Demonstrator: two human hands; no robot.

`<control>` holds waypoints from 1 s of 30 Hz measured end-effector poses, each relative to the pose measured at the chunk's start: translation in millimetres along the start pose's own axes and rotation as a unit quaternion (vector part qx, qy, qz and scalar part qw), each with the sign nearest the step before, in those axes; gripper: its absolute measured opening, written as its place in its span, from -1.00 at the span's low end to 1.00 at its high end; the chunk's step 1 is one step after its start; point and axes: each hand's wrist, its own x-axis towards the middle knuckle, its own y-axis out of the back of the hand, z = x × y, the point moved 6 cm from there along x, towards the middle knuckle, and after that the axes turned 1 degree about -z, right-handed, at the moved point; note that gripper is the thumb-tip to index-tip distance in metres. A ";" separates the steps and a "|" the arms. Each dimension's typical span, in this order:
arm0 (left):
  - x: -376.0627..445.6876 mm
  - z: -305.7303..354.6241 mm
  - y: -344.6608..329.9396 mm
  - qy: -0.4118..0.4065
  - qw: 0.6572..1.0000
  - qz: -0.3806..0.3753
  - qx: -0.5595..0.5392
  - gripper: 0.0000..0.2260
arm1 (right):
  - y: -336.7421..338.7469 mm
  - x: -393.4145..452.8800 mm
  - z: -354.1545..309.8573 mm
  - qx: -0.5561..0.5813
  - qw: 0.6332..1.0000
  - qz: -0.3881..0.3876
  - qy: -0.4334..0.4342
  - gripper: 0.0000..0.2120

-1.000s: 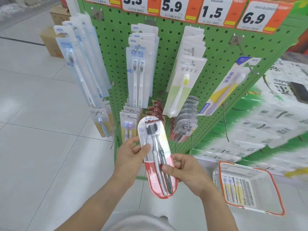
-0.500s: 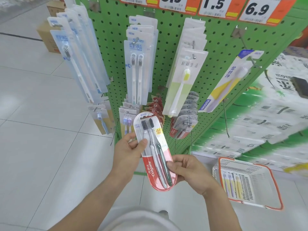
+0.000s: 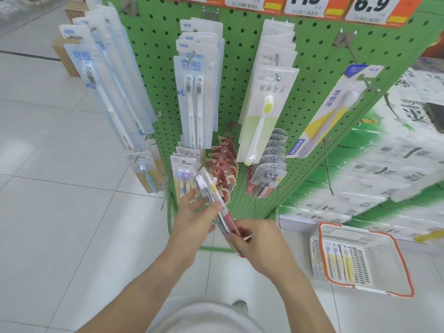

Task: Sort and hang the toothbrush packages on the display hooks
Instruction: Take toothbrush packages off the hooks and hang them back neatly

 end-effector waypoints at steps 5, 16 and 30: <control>9.7 -9.5 2.0 0.017 1.000 -0.002 -0.020 -0.49 | -14.9 -5.7 -28.0 -0.142 0.988 -0.025 0.062 -0.64; 2.0 -5.3 2.1 0.017 0.997 -0.075 0.002 -0.80 | 8.5 2.0 9.6 0.107 0.991 0.073 -0.038 -0.56; -2.3 -14.9 -9.3 0.004 0.983 -0.178 0.040 -0.73 | 5.2 7.9 25.5 0.267 0.960 0.063 -0.052 -0.76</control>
